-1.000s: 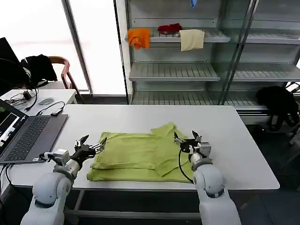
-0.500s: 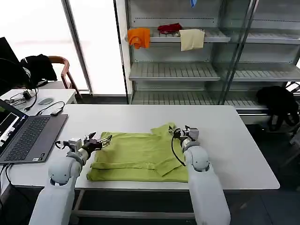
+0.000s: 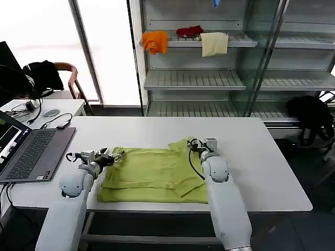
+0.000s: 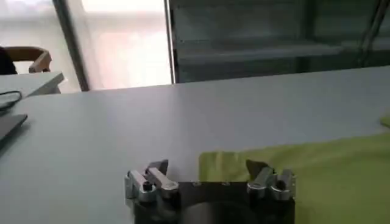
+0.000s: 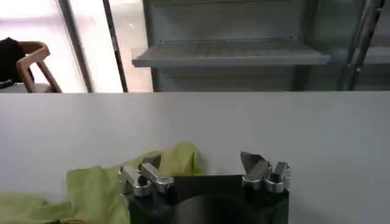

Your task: Fold and organize the clothes.

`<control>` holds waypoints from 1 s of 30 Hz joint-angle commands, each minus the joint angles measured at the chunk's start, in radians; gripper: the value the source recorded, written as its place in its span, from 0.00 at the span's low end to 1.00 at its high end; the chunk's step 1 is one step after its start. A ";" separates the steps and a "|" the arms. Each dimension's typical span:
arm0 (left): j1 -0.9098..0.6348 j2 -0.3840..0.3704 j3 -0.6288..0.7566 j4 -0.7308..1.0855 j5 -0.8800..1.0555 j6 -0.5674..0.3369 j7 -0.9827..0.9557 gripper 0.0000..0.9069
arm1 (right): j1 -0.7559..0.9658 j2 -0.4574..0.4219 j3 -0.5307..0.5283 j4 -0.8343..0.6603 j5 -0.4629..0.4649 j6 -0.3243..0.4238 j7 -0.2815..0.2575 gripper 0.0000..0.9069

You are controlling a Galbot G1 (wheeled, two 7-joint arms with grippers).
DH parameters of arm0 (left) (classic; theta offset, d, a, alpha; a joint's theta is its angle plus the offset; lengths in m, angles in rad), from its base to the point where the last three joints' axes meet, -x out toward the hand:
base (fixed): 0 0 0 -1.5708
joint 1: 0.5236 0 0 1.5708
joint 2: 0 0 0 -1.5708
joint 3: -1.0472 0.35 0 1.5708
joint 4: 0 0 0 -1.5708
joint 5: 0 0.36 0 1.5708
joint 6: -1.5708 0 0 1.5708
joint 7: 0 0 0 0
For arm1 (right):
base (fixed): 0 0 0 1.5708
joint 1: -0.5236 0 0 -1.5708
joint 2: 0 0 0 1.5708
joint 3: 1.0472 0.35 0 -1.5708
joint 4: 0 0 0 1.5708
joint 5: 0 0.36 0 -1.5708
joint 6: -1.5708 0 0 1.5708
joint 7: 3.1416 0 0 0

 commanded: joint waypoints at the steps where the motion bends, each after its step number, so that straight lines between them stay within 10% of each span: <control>1: -0.022 -0.004 0.006 0.040 0.014 0.001 0.004 0.51 | 0.014 0.049 -0.006 -0.038 -0.050 0.000 -0.026 0.31; 6: -0.017 -0.004 0.006 0.028 0.013 0.000 0.012 0.33 | 0.001 0.049 -0.014 -0.038 -0.060 0.000 -0.040 0.03; 12: -0.011 -0.007 0.008 0.018 0.013 0.000 0.022 0.01 | -0.009 0.045 -0.019 -0.003 -0.051 0.000 -0.059 0.00; 30: 0.048 0.014 -0.017 -0.158 -0.085 0.001 0.021 0.01 | -0.091 -0.010 -0.042 0.271 0.127 -0.002 -0.006 0.00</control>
